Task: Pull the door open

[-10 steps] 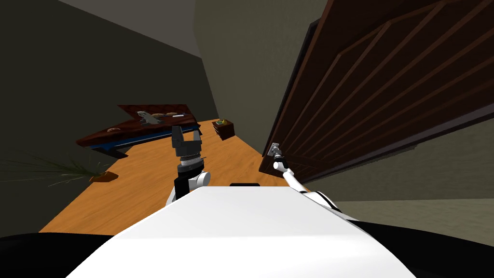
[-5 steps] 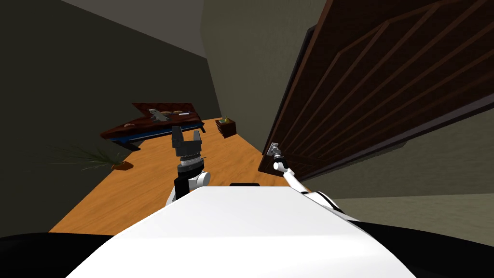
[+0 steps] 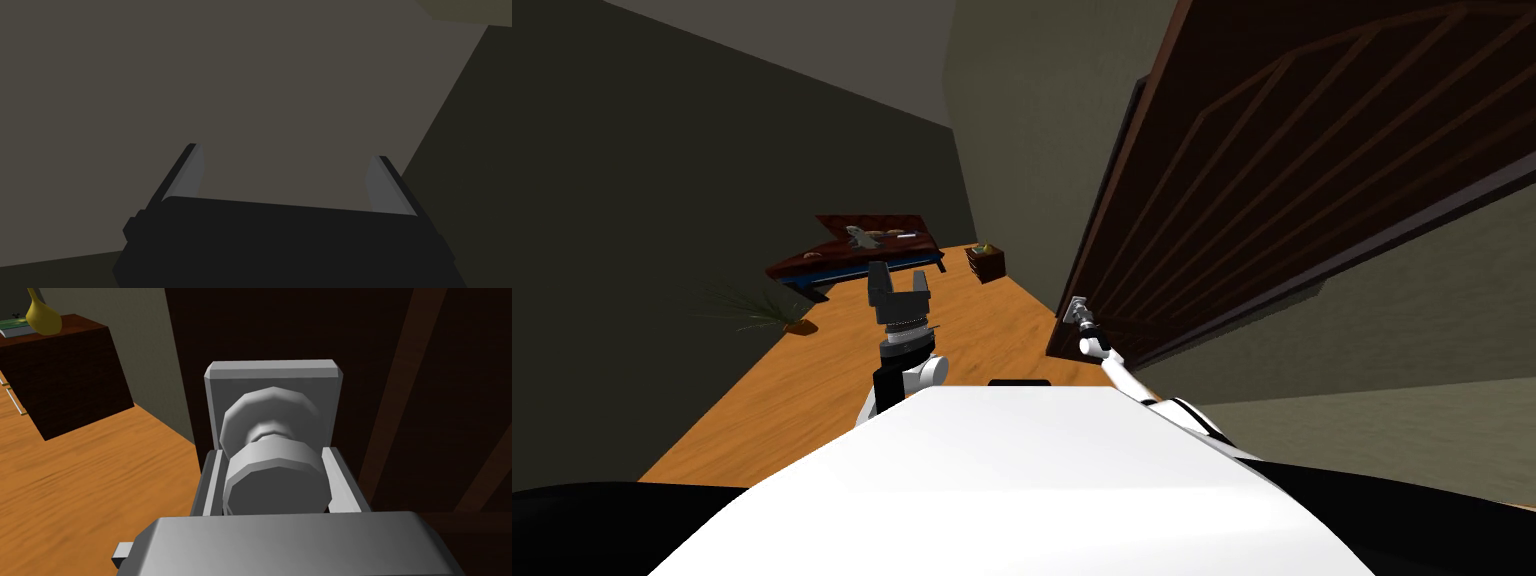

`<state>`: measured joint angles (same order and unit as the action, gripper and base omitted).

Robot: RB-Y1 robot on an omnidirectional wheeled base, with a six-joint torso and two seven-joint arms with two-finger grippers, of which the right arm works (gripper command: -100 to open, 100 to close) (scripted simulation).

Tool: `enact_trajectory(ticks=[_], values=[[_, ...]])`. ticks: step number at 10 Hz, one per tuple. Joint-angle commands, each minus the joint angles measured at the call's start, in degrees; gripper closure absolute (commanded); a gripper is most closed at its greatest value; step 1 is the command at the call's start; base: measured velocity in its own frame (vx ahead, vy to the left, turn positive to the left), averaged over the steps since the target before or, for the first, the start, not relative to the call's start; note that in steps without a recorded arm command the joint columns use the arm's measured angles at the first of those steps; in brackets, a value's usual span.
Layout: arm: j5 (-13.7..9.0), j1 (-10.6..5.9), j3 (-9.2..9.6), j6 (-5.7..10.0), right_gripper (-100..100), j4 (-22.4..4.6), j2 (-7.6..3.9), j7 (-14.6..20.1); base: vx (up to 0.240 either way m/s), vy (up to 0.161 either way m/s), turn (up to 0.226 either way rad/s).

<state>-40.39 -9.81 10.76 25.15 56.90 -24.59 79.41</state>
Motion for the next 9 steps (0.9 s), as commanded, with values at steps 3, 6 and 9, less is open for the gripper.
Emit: enact_trajectory(ticks=[3, 6, 9], values=[[0.7, 0.19, 1.38, -0.47, 100, 0.9, 0.46, 0.3, -0.119, -0.044, 0.021], [2.3, -0.68, 3.51, -1.28, 100, 1.9, 2.72, -0.2, -0.202, -0.109, -0.028], [3.9, -1.54, 5.64, -2.09, 100, 3.0, 4.99, -0.8, -0.134, -0.123, -0.036]])
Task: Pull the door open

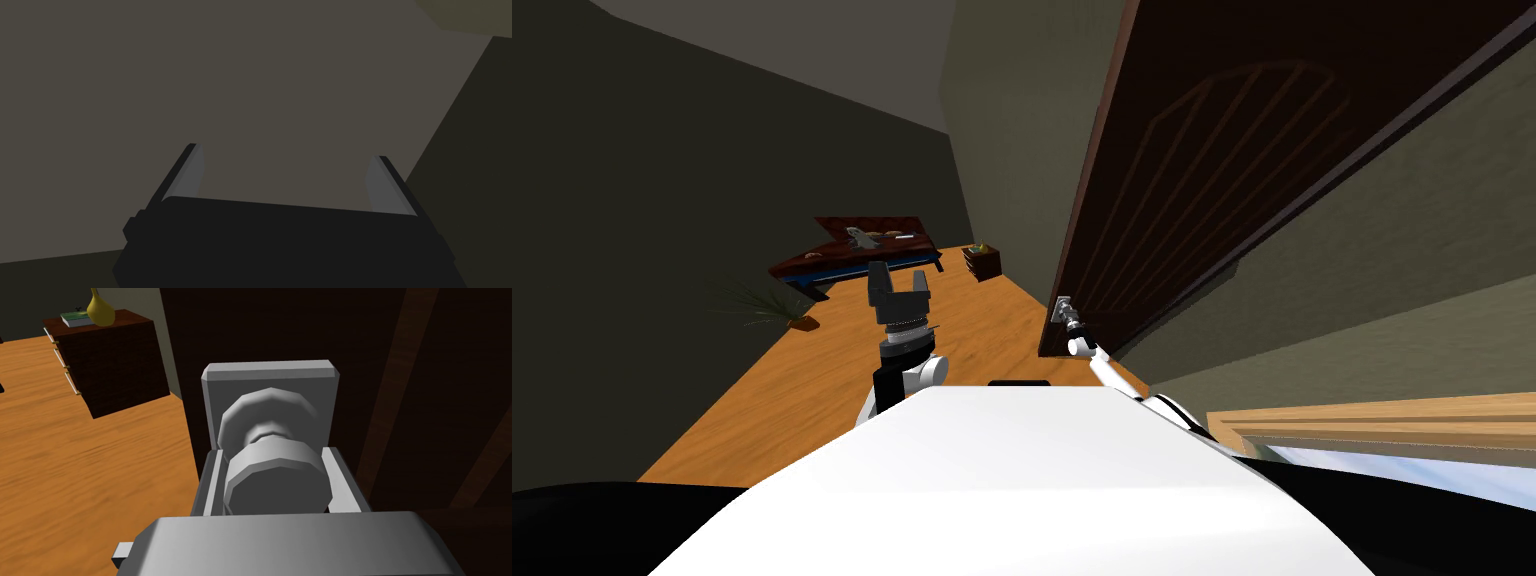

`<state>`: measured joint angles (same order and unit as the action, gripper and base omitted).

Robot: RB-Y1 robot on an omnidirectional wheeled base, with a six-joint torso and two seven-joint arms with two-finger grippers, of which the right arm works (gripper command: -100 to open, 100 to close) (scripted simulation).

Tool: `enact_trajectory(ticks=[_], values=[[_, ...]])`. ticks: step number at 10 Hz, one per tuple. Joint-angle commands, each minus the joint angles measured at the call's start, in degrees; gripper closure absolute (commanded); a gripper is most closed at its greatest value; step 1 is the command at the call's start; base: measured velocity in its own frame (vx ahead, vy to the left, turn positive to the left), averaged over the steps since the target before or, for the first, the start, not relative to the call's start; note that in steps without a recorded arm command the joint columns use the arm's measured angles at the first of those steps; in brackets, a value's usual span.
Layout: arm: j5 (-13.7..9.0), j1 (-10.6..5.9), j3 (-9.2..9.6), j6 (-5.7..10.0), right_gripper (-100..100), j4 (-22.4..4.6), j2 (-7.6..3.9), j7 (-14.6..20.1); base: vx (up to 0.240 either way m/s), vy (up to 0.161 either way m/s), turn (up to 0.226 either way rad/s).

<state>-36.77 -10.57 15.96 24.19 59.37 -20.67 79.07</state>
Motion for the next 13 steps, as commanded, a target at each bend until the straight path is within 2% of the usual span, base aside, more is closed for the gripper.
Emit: enact_trajectory(ticks=[1, 4, 6, 9, 11, 13], values=[[0.9, -1.10, 1.23, -1.42, 100, 0.9, 1.91, -0.6, -0.170, -0.169, -0.044], [2.2, -1.76, 2.85, -2.04, 100, 1.6, 3.64, -1.1, -0.154, -0.193, -0.006], [2.2, -1.99, 2.98, -1.72, 100, 0.9, 3.80, -1.0, -0.065, -0.071, 0.022], [2.5, -1.05, 4.34, -1.10, 100, 2.1, 2.19, 0.1, 0.063, 0.143, -0.087], [2.8, -0.15, 5.84, -0.06, 100, 3.5, 0.22, 1.5, 0.078, 0.176, -0.109], [3.0, 0.40, 6.73, 0.56, 100, 4.3, -0.97, 2.4, 0.026, 0.097, -0.060]])
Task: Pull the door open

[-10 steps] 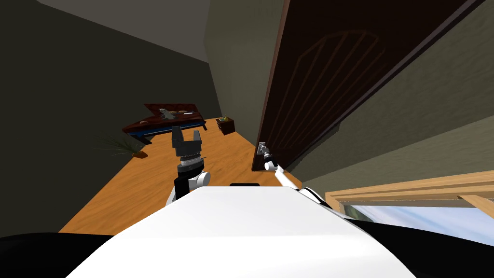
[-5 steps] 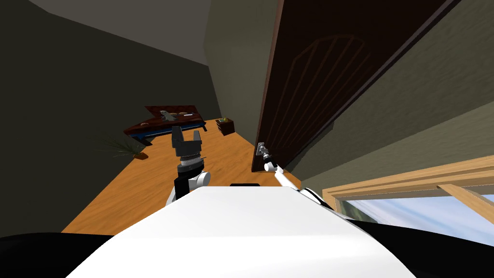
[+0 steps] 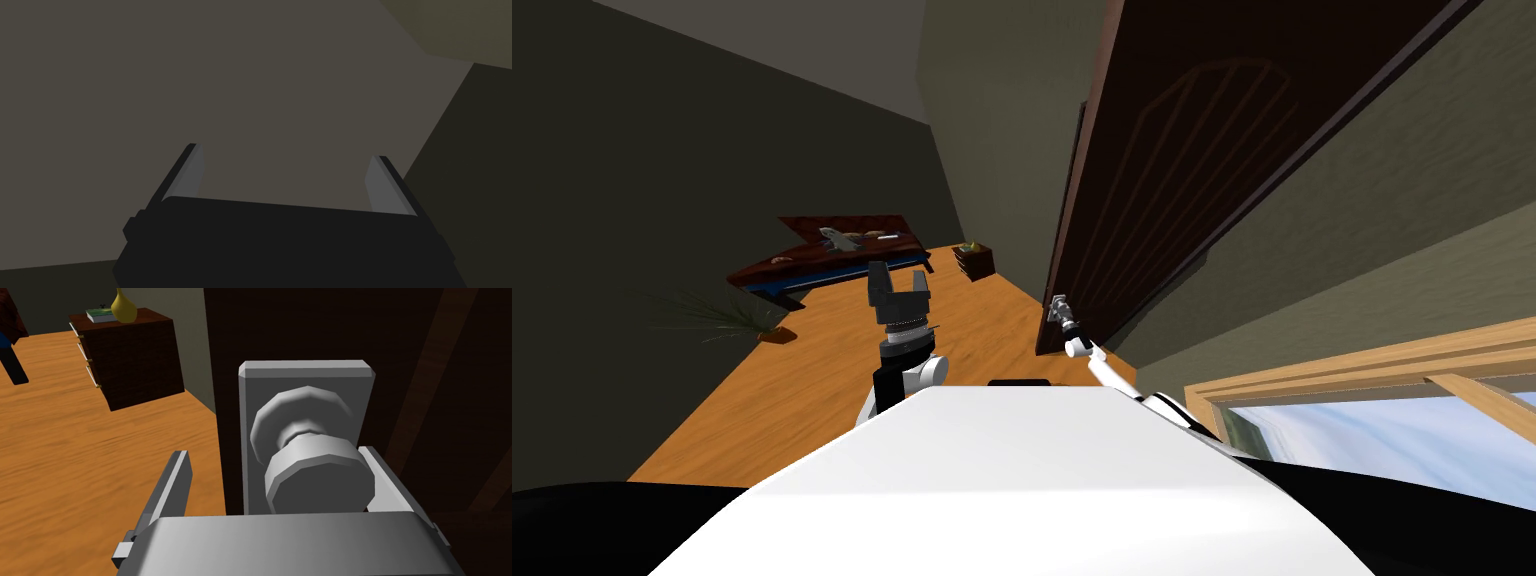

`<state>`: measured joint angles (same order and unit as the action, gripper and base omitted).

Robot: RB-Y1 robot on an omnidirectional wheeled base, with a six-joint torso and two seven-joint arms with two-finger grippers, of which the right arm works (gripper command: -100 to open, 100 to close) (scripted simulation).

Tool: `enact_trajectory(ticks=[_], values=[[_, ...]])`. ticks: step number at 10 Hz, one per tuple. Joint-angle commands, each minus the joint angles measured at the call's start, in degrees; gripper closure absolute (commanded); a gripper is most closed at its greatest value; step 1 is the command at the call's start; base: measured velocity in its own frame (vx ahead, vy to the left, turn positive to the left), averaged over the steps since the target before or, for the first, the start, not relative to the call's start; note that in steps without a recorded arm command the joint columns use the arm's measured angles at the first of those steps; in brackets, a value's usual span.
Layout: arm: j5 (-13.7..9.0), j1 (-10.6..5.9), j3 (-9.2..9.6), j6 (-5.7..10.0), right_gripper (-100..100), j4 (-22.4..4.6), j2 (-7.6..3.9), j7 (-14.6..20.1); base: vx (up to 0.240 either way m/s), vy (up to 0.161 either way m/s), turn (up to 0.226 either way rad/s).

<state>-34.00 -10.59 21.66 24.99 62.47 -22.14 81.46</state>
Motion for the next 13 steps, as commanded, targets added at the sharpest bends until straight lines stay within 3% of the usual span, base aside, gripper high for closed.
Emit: enact_trajectory(ticks=[1, 8, 9, 12, 13], values=[[0.4, 0.71, 1.51, 0.09, 100, 1.7, -0.14, 0.5, 0.021, 0.052, -0.059], [1.2, 3.07, 5.39, 2.79, 100, 5.2, -5.29, 4.1, -0.003, 0.031, -0.063], [1.2, 3.07, 5.39, 2.79, 100, 5.2, -5.29, 4.1, -0.009, 0.007, -0.019], [1.6, 4.19, 7.22, 4.06, 100, 6.9, -7.73, 5.8, -0.008, 0.004, -0.056], [1.6, 4.19, 7.22, 4.06, 100, 6.9, -7.73, 5.8, -0.004, -0.006, -0.028]])
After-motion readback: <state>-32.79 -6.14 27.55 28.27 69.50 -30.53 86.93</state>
